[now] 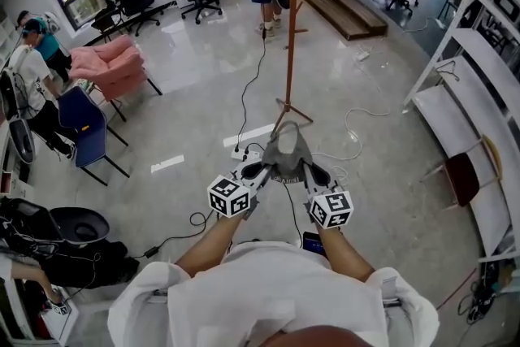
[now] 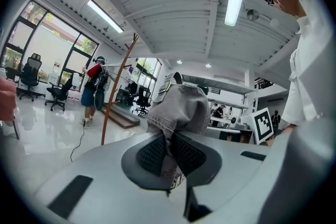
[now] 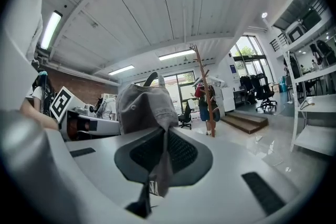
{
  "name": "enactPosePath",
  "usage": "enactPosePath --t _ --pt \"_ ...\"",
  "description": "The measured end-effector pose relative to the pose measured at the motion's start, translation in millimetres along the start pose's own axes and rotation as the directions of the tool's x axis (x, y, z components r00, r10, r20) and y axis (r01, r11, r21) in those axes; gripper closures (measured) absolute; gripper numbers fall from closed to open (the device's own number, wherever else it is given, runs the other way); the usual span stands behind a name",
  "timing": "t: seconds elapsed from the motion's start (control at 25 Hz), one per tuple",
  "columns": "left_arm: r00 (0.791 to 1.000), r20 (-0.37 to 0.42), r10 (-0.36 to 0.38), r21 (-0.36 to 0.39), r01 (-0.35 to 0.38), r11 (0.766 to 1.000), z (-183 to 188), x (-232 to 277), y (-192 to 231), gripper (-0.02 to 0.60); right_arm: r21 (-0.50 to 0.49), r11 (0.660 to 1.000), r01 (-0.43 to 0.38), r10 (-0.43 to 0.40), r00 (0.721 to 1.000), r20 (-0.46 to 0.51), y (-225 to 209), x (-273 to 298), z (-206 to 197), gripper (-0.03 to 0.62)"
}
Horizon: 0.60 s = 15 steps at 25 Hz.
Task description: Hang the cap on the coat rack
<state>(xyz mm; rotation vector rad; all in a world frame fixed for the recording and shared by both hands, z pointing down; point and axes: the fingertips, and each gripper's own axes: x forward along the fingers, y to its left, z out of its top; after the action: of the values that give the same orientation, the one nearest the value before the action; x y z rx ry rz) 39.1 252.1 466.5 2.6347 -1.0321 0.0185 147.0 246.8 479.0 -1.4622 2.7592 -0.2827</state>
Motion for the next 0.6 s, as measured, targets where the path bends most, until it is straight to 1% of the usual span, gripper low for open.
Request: enactPosePath --t 0.12,0.32,0.6 --pt "1.000 -0.004 -0.003 -0.009 0.003 1.000 -7 5 -11 0.551 -0.011 1.000 -0.005 0.005 1.000 -0.006 -8 -13 -2 0.560" --pt "1.000 0.000 -0.005 -0.022 0.005 1.000 -11 16 -21 0.551 0.037 0.999 -0.004 0.004 1.000 0.001 -16 -24 -2 0.560" --pt "1.000 0.008 -0.009 0.007 0.008 1.000 -2 38 -8 0.551 0.027 1.000 -0.004 0.004 1.000 0.021 -34 -14 7 0.560"
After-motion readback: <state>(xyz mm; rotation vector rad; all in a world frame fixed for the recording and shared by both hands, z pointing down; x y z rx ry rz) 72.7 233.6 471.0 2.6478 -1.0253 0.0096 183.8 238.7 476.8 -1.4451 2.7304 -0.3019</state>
